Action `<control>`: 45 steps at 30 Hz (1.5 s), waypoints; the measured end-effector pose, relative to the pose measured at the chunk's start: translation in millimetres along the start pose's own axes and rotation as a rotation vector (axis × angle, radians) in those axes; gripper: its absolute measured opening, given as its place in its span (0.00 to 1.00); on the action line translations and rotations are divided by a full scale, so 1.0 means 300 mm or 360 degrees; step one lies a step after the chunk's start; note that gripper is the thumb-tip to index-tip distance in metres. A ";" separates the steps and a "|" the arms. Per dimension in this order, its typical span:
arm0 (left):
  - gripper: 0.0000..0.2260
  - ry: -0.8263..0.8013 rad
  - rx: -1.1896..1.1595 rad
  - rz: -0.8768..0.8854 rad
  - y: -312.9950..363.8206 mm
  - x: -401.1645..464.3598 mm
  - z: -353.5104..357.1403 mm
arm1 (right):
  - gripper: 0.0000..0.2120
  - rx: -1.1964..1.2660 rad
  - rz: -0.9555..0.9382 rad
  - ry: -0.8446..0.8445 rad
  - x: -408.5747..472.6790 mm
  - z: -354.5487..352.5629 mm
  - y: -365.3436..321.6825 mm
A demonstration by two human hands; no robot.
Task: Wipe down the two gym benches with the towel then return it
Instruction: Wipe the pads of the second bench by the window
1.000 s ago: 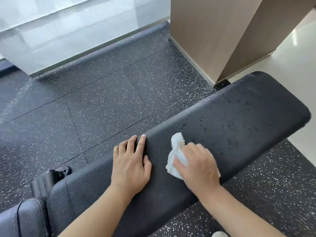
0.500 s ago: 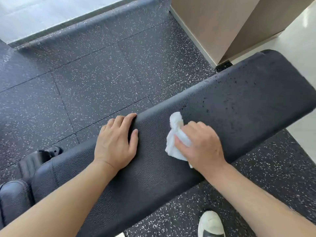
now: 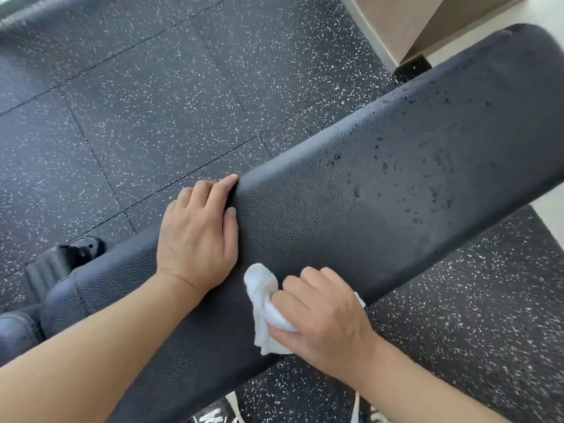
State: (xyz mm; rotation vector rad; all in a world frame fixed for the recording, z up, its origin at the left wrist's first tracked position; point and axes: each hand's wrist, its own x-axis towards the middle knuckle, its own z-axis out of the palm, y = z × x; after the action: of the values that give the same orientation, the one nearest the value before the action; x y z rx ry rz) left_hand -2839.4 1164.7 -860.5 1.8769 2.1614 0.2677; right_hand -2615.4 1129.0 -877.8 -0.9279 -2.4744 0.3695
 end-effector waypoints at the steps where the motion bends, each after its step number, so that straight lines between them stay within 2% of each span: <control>1: 0.23 -0.0007 -0.0009 0.0003 0.000 0.001 -0.001 | 0.13 -0.0040 -0.0044 -0.0010 -0.030 -0.032 0.044; 3: 0.23 -0.0006 -0.0021 -0.0001 -0.002 0.002 -0.003 | 0.13 -0.0143 0.0002 0.0047 -0.059 -0.094 0.160; 6: 0.23 0.0017 -0.0018 0.0000 -0.005 0.004 -0.002 | 0.15 -0.0285 0.0305 0.0189 -0.009 -0.141 0.302; 9: 0.23 0.0006 0.0007 -0.0018 0.000 0.004 -0.005 | 0.15 -0.0253 0.0461 0.0321 0.137 -0.082 0.270; 12: 0.24 -0.0051 0.0009 -0.0032 0.003 0.008 -0.009 | 0.10 -0.0223 0.0445 0.0251 0.336 0.012 0.206; 17: 0.24 -0.0101 0.0053 -0.0071 0.005 0.009 -0.008 | 0.10 -0.0209 0.0574 0.0093 0.597 0.100 0.163; 21: 0.24 -0.0104 0.0037 -0.0059 0.007 0.011 -0.008 | 0.10 -0.0092 0.0485 0.0079 0.507 0.055 0.159; 25: 0.24 -0.0079 0.0028 -0.0062 0.013 0.011 -0.012 | 0.07 -0.0023 0.0138 -0.0001 0.153 -0.049 0.130; 29: 0.24 -0.0095 0.0028 -0.0076 0.011 0.010 -0.011 | 0.14 -0.0070 0.0015 -0.0138 -0.099 -0.173 0.201; 32: 0.24 -0.0108 0.0032 -0.0083 0.011 0.009 -0.016 | 0.09 -0.0334 -0.0052 -0.0100 -0.013 -0.173 0.279; 34: 0.24 -0.0110 0.0042 -0.0086 0.011 0.011 -0.016 | 0.08 -0.0536 0.0105 0.0066 0.148 -0.133 0.337; 37: 0.24 -0.0107 0.0059 -0.0090 0.011 0.011 -0.011 | 0.10 -0.0367 0.0462 0.0194 0.413 -0.074 0.388; 39: 0.24 -0.0102 0.0067 -0.0089 0.010 0.010 -0.009 | 0.10 -0.0272 0.0674 0.0115 0.549 -0.026 0.362; 42: 0.24 -0.0112 0.0072 -0.0085 0.008 0.011 -0.007 | 0.17 -0.0389 0.0616 -0.0110 0.606 0.046 0.227; 45: 0.24 -0.0130 0.0040 -0.0084 0.008 0.011 -0.006 | 0.17 -0.0130 0.0501 -0.0073 0.477 0.044 0.103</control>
State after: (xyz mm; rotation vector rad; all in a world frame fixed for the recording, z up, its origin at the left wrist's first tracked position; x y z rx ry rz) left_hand -2838.2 1168.4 -858.2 1.8081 2.1657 0.1514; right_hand -2699.9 1246.9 -854.1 -1.3628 -2.3992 0.3984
